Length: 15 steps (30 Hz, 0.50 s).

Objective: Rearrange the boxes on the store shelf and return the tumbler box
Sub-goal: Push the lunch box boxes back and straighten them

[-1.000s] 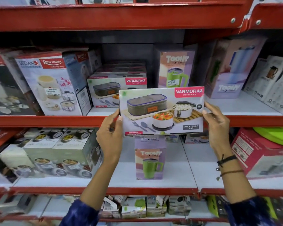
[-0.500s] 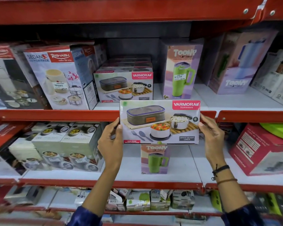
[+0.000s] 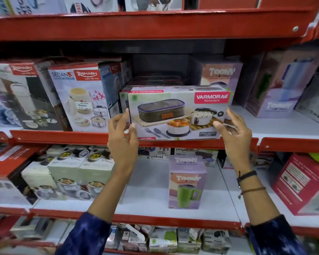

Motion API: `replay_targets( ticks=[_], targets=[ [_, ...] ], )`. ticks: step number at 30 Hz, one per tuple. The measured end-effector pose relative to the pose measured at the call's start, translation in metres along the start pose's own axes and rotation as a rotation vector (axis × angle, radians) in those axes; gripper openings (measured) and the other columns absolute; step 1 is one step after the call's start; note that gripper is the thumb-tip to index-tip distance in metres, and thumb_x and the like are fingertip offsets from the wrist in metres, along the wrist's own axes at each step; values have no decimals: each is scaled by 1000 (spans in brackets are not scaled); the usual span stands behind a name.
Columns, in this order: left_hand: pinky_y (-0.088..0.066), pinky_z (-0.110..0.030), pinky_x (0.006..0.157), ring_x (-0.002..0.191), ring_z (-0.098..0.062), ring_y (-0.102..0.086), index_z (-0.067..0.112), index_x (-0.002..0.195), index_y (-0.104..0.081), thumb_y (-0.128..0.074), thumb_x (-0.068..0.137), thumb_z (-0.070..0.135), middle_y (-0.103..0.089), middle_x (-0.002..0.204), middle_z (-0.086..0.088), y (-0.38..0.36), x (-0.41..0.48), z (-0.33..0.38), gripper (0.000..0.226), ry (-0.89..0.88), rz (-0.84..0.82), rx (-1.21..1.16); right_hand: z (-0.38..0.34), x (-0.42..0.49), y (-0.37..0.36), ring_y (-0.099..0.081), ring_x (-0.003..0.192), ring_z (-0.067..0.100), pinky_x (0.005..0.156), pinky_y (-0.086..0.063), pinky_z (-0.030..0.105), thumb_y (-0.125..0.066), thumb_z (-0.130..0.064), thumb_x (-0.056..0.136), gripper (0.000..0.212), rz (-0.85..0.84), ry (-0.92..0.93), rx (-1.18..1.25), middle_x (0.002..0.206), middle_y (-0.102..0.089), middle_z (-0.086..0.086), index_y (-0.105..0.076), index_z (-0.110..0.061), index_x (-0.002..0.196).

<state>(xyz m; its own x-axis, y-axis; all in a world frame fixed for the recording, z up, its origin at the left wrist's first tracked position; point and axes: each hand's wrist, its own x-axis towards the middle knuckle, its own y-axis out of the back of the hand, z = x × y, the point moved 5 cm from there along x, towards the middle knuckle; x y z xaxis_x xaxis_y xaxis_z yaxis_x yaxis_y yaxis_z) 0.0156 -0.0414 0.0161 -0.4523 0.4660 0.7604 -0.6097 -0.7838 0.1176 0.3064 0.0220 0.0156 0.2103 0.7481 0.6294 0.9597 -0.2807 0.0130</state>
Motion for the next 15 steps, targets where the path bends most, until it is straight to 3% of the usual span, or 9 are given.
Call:
replay_targets(
  ticks=[2,4,8,11,13,15],
  targets=[
    [-47,-11,73,92,-7,-49,14,133,-49,-53,91,6,-47,114,-13,-3,14,-9,42,7,-23,40,2,6,-17,-49,121,2,103,-46,42,-70,-17,82,51,14,12,-24,124,-50,-20,-50,-19,129],
    [-44,-18,78,94,-7,-42,10,137,-42,-53,90,4,-44,115,-17,-7,24,-19,48,14,-51,69,8,9,-33,-50,124,10,102,-47,45,-70,-19,82,51,32,29,-41,128,-53,-8,-51,-17,129],
    [-27,-6,86,102,-7,-32,2,142,-26,-53,90,5,-35,128,-22,-19,29,-38,59,67,-128,92,25,8,-68,-52,124,20,101,-47,34,-70,-15,81,50,38,5,-46,131,-56,8,-53,-13,128],
    [-32,-22,100,118,-23,-37,5,145,-17,-50,92,11,-25,139,-20,-29,26,-54,63,136,-207,68,37,4,-89,-55,120,24,97,-47,23,-69,-14,82,49,28,4,-93,130,-58,13,-53,-10,128],
    [-20,-28,111,137,-34,-23,3,145,-15,-48,94,14,-14,147,-24,-36,22,-65,62,152,-284,87,43,2,-100,-55,119,26,99,-48,31,-68,-15,82,50,8,0,-139,130,-57,14,-51,-11,130],
    [-3,-38,117,144,-38,5,1,145,-12,-43,97,22,4,154,-29,-46,14,-69,62,115,-361,155,46,0,-108,-50,123,28,104,-45,44,-66,-13,85,55,-9,26,-201,134,-52,13,-44,-16,135]
  ],
)
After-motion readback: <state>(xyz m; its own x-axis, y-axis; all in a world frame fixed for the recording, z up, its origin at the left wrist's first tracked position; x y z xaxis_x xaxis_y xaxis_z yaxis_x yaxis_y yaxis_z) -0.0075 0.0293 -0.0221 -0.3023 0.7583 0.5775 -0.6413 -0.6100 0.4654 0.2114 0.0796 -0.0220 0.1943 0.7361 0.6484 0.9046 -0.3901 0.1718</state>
